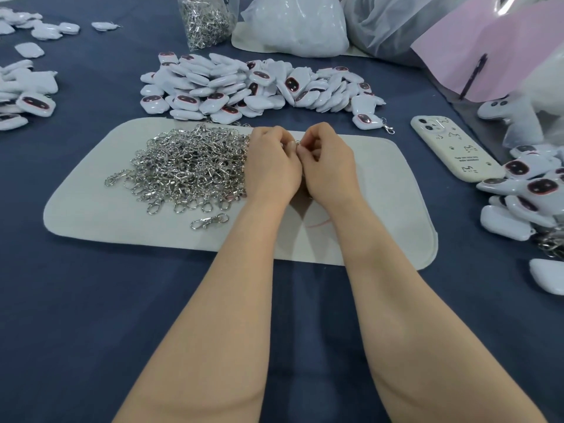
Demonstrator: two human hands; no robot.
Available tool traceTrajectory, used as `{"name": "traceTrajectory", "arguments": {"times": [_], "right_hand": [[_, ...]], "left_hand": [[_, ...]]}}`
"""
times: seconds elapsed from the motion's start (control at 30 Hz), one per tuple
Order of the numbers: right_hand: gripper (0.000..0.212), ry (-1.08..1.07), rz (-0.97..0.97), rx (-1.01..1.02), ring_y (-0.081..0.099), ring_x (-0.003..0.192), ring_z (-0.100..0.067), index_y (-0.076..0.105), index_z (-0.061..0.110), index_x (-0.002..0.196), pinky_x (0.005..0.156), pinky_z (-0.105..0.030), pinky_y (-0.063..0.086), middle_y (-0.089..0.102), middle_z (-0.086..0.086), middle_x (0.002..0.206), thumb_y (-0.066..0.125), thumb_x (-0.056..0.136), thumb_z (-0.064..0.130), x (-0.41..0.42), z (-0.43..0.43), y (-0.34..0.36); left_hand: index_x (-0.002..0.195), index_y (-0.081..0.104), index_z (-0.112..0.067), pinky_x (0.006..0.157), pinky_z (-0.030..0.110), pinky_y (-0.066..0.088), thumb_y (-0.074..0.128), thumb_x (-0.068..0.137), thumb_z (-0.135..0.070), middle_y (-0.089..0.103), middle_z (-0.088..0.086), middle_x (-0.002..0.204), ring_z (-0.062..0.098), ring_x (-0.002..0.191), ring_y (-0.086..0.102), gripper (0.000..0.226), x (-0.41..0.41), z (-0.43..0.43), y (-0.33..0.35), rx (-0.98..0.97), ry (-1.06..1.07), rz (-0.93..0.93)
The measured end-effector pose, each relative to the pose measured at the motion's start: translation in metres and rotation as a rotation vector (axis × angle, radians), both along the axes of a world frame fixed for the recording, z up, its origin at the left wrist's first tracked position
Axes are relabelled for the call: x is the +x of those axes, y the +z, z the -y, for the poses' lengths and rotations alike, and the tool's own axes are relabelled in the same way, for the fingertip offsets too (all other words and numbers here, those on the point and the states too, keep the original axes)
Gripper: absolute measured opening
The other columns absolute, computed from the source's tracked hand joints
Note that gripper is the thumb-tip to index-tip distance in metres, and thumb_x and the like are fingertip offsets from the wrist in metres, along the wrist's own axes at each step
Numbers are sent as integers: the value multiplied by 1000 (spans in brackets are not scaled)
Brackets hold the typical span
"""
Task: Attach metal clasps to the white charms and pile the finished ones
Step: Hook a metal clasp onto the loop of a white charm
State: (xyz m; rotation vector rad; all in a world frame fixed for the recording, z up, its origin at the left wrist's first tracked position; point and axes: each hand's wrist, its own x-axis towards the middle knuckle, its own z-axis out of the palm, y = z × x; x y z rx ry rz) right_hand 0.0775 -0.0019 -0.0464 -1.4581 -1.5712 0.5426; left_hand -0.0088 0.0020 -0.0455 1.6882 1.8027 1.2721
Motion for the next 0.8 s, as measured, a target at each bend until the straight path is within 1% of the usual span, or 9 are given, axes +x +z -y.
{"name": "traceTrajectory", "arguments": {"times": [0.1, 0.2, 0.3, 0.43, 0.53, 0.63, 0.8], "right_hand": [[9, 10, 33, 7, 51, 78, -16, 49, 13, 92, 72, -24, 40, 56, 3, 84, 51, 90, 5, 0, 3, 2], [8, 23, 59, 13, 51, 80, -18, 47, 13, 92, 73, -27, 39, 56, 1, 85, 49, 92, 5, -3, 3, 3], [5, 30, 63, 21, 52, 82, -20, 49, 9, 94, 73, -27, 39, 56, -1, 86, 48, 92, 4, -5, 3, 4], [10, 32, 58, 25, 52, 81, -20, 45, 13, 90, 71, -26, 38, 56, -2, 86, 48, 92, 4, -5, 2, 4], [6, 35, 62, 31, 53, 82, -21, 50, 8, 94, 71, -26, 38, 57, -3, 86, 48, 91, 3, -5, 2, 4], [7, 44, 68, 36, 54, 84, -24, 52, 3, 96, 71, -26, 37, 60, -6, 88, 48, 91, 2, -4, 2, 3], [5, 35, 55, 38, 58, 85, -26, 51, 7, 94, 71, -27, 39, 63, -8, 91, 49, 91, 3, -4, 2, 2]], "left_hand": [[99, 62, -6, 68, 14, 26, 50, 93, -12, 50, 9, 115, 12, 83, 43, 15, 1, 2, 0, 4, -6, -3], [99, 62, -6, 68, 13, 25, 50, 93, -11, 52, 12, 115, 12, 84, 44, 15, -1, 2, 0, 4, 8, 4], [99, 62, -6, 69, 12, 23, 50, 93, -11, 53, 13, 114, 12, 85, 42, 15, -2, 2, 2, 1, 20, 4], [99, 61, -7, 68, 13, 24, 49, 93, -12, 53, 12, 112, 12, 85, 42, 14, -2, 2, 1, -11, 19, 4], [99, 61, -7, 67, 13, 23, 49, 93, -12, 53, 11, 111, 12, 84, 41, 14, -1, 2, 1, -13, 23, -4], [99, 62, -7, 68, 13, 24, 50, 93, -12, 54, 11, 112, 13, 86, 44, 14, -1, 1, 0, -9, 30, -9], [99, 62, -9, 68, 14, 25, 50, 93, -13, 54, 11, 113, 15, 87, 48, 14, -1, -1, -1, -14, 24, 1]]}}
